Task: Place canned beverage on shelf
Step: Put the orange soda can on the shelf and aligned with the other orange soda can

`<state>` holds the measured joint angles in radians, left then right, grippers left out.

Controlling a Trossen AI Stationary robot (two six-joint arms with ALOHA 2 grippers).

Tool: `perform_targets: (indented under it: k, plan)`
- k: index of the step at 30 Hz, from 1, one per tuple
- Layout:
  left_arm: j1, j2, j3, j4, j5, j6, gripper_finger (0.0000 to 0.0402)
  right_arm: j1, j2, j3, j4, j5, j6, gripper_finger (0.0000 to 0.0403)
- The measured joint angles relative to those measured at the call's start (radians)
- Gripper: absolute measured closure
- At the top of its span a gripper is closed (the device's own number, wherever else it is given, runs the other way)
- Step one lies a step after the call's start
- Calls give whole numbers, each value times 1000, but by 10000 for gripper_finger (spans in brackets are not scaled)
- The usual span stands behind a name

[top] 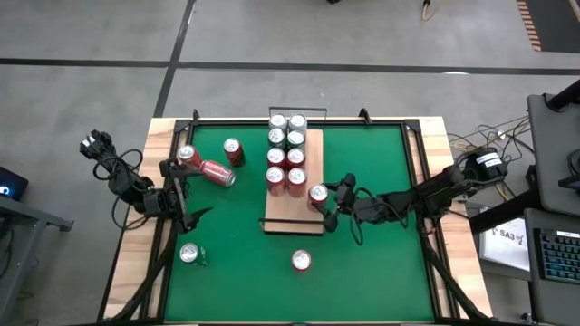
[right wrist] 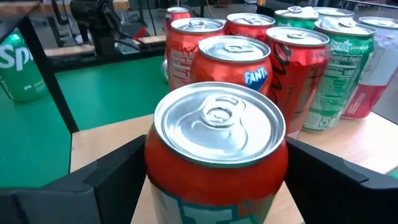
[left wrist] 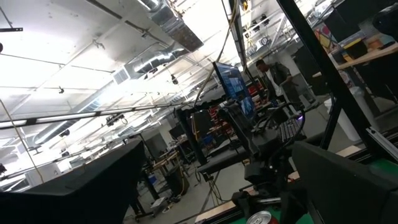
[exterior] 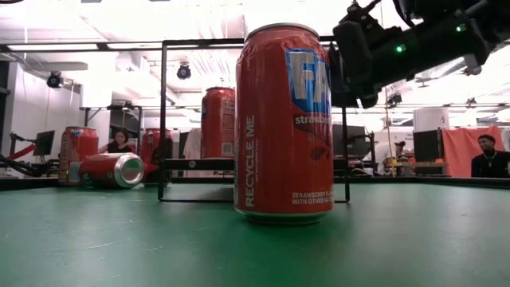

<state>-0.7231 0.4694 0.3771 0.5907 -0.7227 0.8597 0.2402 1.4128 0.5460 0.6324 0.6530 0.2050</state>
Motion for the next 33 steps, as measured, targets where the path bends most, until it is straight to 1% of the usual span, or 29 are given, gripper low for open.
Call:
perform_targets:
  k: [4,9,14,22,33]
  plan:
    - [0,0,0,0,0,0,8,0,-1,41,-102,0,30,74]
    - [0,0,0,0,0,0,8,0,-2,66,-147,-6,29,74]
    - [0,0,0,0,0,0,8,1,-32,71,-198,-8,31,74]
    - [0,0,0,0,0,-1,8,1,-112,72,-228,0,41,74]
    - [0,0,0,0,0,-1,8,1,-158,90,-236,-5,57,74]
